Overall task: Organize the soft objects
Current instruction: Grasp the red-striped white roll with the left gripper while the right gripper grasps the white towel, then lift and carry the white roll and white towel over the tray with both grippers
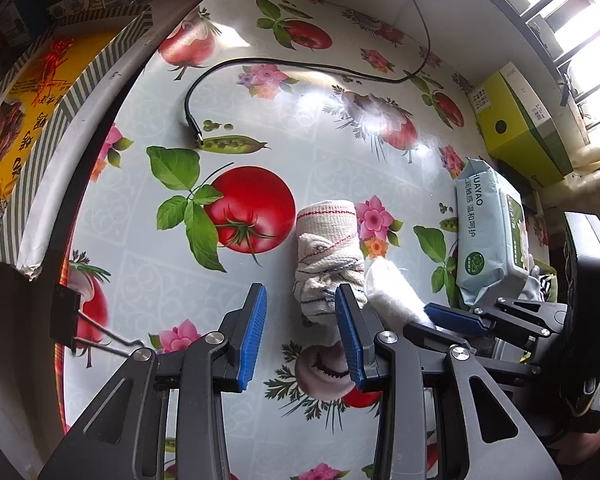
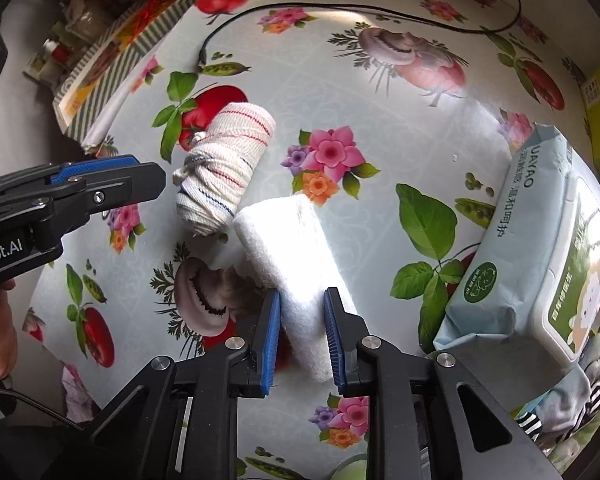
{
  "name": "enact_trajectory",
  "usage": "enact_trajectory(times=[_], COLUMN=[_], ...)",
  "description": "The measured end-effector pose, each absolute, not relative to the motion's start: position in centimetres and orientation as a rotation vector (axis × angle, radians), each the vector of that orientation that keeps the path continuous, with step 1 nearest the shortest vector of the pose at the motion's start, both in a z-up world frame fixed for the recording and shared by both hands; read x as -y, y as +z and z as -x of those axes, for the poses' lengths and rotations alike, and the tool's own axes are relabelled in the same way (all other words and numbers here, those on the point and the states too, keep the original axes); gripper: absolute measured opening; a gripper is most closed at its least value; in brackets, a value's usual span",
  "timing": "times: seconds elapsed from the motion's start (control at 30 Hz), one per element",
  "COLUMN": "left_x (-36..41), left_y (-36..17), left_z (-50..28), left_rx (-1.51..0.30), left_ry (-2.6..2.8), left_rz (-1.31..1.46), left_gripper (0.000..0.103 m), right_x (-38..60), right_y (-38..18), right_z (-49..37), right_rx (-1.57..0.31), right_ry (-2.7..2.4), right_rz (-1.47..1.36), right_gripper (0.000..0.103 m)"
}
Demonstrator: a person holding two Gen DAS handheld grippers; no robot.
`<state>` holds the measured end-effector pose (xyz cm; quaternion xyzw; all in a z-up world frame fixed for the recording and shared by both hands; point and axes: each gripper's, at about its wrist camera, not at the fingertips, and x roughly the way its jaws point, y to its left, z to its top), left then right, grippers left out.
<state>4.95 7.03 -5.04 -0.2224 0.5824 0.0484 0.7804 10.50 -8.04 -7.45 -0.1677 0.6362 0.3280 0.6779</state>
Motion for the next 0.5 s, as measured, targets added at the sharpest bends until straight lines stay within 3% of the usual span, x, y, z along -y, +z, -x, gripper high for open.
enact_trajectory(times=[0.4, 0.5], left_x=[-4.8, -4.4], left_y=[-6.3, -6.8], left_z=[-7.5, -8.1], left_rx=[-1.283, -1.298], left_ry=[0.022, 0.01], left_rz=[0.483, 0.492], left_gripper=[0.037, 0.042], right_x=[8.6, 8.5], right_y=[-8.1, -8.2], right_z=[-11.1, -11.1], right_rx=[-1.46, -1.453], right_ry=[0.707, 0.698], right_rz=[0.346, 0.345], right_gripper=[0.025, 0.024])
